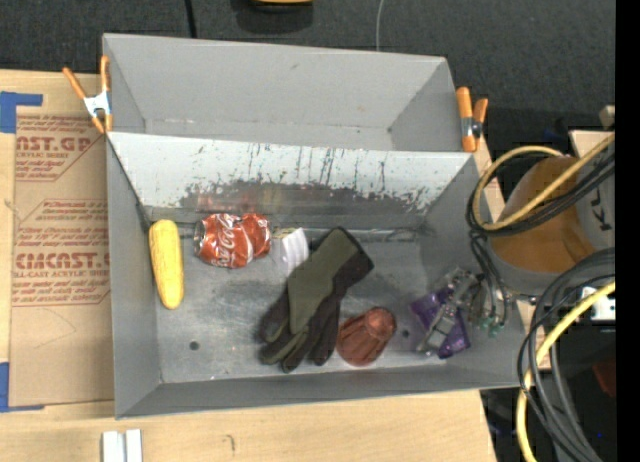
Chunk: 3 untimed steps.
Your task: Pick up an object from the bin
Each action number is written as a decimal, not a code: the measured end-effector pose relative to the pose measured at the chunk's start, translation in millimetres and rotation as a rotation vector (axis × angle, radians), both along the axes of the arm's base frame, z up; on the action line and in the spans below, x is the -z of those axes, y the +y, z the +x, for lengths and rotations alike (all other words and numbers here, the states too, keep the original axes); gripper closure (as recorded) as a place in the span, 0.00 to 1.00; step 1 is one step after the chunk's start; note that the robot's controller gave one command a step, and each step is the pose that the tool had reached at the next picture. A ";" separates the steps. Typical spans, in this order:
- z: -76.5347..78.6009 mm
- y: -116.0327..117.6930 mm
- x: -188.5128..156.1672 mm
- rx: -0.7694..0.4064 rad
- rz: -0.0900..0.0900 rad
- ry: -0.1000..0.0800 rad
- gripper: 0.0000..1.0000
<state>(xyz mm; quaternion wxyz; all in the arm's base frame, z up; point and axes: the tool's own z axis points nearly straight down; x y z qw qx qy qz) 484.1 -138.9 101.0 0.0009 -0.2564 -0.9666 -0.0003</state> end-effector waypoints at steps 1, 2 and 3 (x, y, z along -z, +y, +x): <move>0.2 0.0 -9.8 0.000 0.000 -0.001 1.00; -0.8 0.4 -21.3 0.000 0.001 0.004 1.00; -1.4 0.7 -42.3 0.000 0.001 0.006 1.00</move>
Offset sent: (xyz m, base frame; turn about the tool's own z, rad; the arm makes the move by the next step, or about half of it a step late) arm 0.0001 0.0001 0.0713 0.0000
